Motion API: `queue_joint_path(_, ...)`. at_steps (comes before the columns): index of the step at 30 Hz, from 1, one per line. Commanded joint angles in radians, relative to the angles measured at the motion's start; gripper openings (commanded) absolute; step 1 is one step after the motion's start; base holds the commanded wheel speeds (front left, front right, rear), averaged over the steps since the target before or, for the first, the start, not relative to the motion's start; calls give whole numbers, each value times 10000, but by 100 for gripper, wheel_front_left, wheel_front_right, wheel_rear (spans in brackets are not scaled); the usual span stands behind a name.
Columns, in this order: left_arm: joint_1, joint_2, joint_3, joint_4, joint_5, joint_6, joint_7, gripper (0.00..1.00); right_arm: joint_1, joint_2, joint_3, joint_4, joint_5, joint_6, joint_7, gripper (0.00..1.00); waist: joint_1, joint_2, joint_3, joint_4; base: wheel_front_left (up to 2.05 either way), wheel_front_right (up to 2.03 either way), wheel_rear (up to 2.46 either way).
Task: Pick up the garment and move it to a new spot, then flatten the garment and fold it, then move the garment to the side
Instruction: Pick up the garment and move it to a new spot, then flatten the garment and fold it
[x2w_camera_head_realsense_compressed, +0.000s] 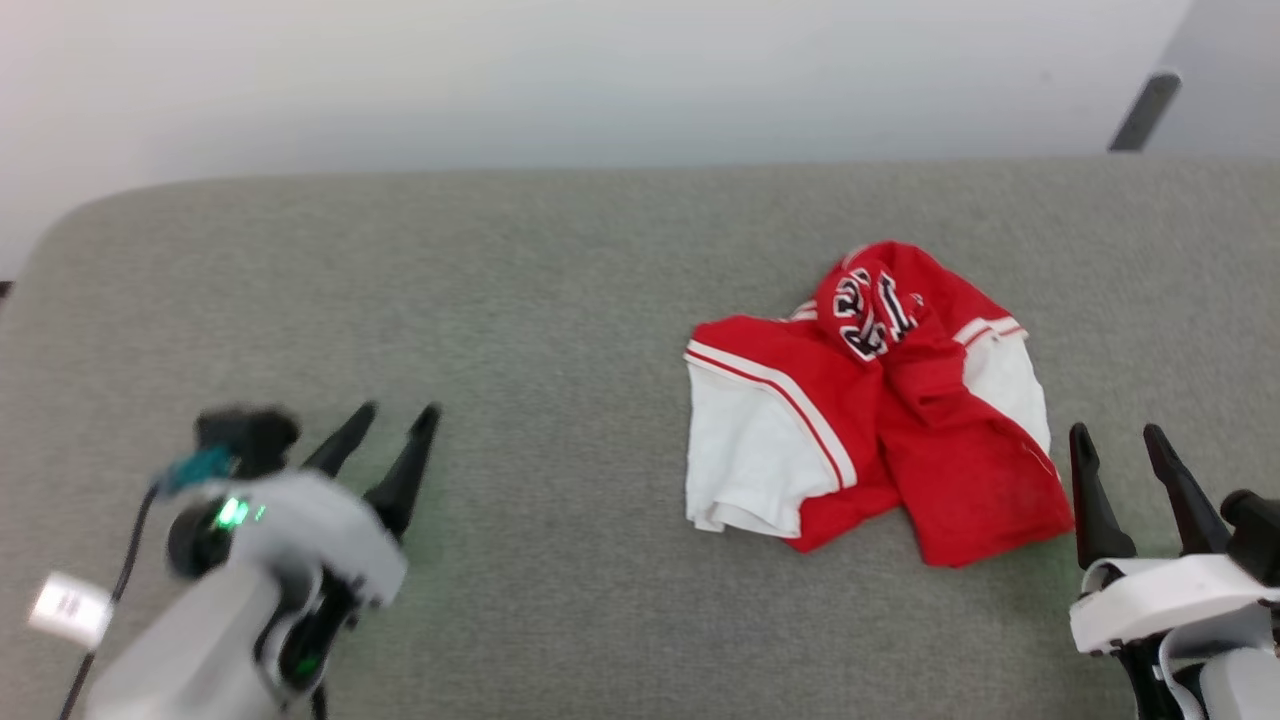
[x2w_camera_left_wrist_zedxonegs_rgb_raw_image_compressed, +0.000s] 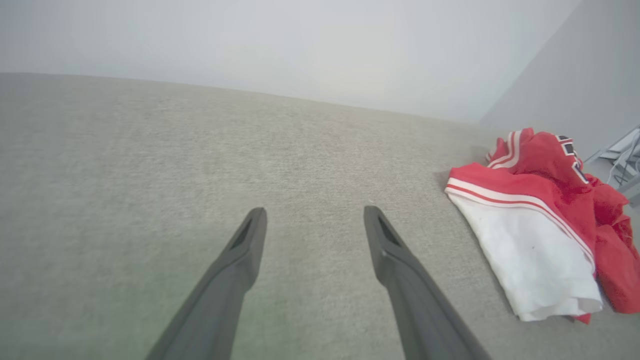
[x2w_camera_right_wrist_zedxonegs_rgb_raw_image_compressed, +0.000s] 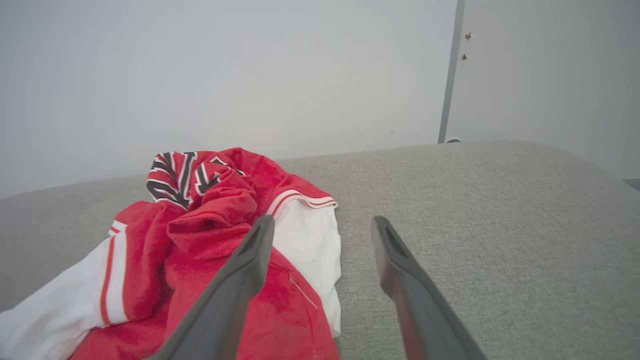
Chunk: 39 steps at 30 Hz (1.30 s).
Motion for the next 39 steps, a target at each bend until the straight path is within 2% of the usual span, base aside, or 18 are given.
queue_joint_path(1,883,9,933,-251,627,122,1,100,240,-84,-97,7,16,-3,-9,100,0,-1,-642,621,0,0,0)
queue_joint_path(7,3566,-465,4243,-1507,2847,374,-2,100,623,-189,-125,106,-40,-3,-9,100,0,-1,-982,556,0,0,0)
queue_joint_path(8,3566,-465,4243,-1507,2847,374,-2,100,623,-189,-125,106,-40,-3,-9,100,0,-1,-982,556,0,0,0)
queue_joint_path(12,4847,-1032,5737,-2386,4219,278,-1,100,887,-272,-176,116,-43,-3,-9,100,0,-1,-1317,451,0,0,0)
queue_joint_path(16,5596,-1464,6729,-3161,5428,182,-2,100,1022,-361,-158,-34,-97,-3,18,100,0,-1,-1559,268,0,0,0)
queue_joint_path(25,6256,-1891,7496,-3742,6908,-60,-2,100,1115,-624,176,-538,-164,-3,212,100,0,-1,-1879,-104,0,0,0)
queue_joint_path(39,6471,-2271,8096,-3653,7392,-237,-3,100,1440,-208,-155,-826,-179,-3,211,100,0,-1,-1794,-169,0,0,0)
